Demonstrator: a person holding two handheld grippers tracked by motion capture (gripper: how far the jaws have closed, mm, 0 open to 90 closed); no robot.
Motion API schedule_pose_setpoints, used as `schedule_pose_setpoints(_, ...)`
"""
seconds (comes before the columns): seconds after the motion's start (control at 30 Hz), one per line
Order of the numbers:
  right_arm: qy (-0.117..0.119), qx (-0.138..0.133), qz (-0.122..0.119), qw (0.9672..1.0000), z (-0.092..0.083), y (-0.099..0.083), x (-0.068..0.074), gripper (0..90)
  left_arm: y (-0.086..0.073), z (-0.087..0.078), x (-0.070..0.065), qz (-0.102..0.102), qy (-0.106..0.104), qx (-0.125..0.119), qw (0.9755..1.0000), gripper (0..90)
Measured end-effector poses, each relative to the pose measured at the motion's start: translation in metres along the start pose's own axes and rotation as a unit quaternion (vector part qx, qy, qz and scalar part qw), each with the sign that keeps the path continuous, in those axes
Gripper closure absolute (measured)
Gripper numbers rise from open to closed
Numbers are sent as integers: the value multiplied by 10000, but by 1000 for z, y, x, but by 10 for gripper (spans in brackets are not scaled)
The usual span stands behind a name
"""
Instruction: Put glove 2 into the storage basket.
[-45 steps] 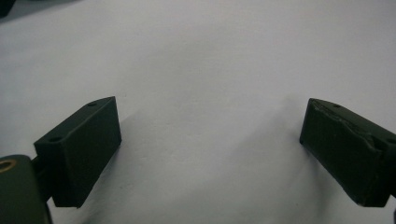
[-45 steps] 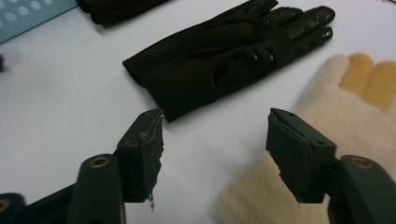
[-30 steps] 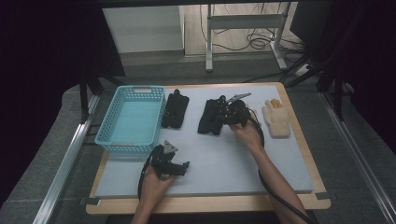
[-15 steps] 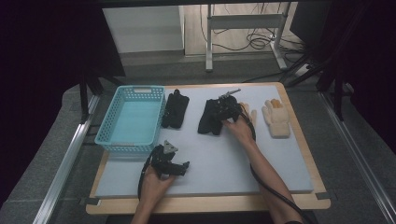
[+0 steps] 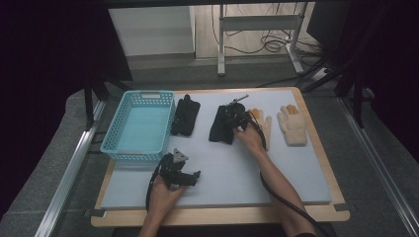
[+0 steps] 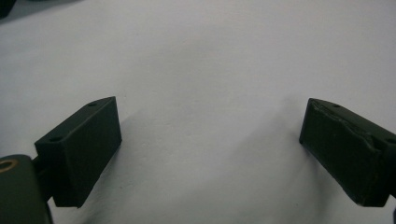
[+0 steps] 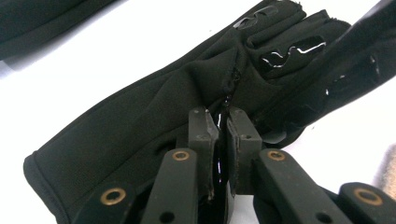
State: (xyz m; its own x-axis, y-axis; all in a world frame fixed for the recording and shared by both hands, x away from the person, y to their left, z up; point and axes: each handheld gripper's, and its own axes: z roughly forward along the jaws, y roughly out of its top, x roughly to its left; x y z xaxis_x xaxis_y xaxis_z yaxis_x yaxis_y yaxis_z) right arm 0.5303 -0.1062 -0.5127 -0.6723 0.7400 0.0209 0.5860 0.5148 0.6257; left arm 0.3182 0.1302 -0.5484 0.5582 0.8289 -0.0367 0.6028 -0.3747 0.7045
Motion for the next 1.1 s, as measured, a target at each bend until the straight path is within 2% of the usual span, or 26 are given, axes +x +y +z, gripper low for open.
schedule_pose_setpoints(0.07,28,-35,1,10000,-3,0,0,822,0,0,0,-3,-4,1,10000,60)
schedule_pose_setpoints(0.13,183,-154,-30,9997,-16,-1,3,822,0,0,0,-8,-7,4,10000,60)
schedule_pose_setpoints(0.27,406,-305,-214,9985,-41,-3,17,821,0,0,0,-1,1,9,10000,60)
schedule_pose_setpoints(0.3,406,-305,-214,9985,-41,-3,17,821,0,0,0,-1,1,9,10000,60)
schedule_pose_setpoints(0.33,497,-406,-308,9975,-54,-6,26,821,0,0,0,-1,-1,6,10000,60)
schedule_pose_setpoints(0.43,686,-521,-356,9956,-74,-13,40,819,0,0,0,8,0,14,10000,61)
schedule_pose_setpoints(0.53,834,-535,-457,9940,-89,-25,54,814,0,0,0,-6,0,8,10000,61)
schedule_pose_setpoints(0.73,849,-488,-709,9927,-105,-56,83,802,0,0,0,-11,11,-13,10000,61)
schedule_pose_setpoints(0.8,867,-448,-732,9925,-104,-67,89,756,0,0,0,-10,12,-16,10000,61)
schedule_pose_setpoints(0.83,887,-421,-724,9925,-104,-73,91,705,0,0,0,-9,10,-13,10000,61)
schedule_pose_setpoints(0.87,878,-429,-730,9925,-103,-78,92,653,0,0,0,-10,9,-13,10000,61)
schedule_pose_setpoints(0.9,878,-429,-730,9925,-103,-78,92,653,0,0,0,-10,9,-13,10000,61)
schedule_pose_setpoints(0.93,862,-453,-717,9927,-103,-82,92,611,0,0,0,-4,10,-14,10000,61)
schedule_pose_setpoints(0.97,799,-501,-668,9933,-104,-86,88,586,0,0,0,-2,12,-16,10000,61)
schedule_pose_setpoints(1.03,764,-507,-640,9937,-105,-87,85,586,0,0,0,-1,11,-16,10000,61)
schedule_pose_setpoints(1.07,701,-527,-508,9949,-106,-86,73,586,0,0,0,1,12,-15,10000,61)
schedule_pose_setpoints(1.1,684,-532,-466,9951,-106,-86,70,586,0,0,0,-3,5,-9,10000,61)
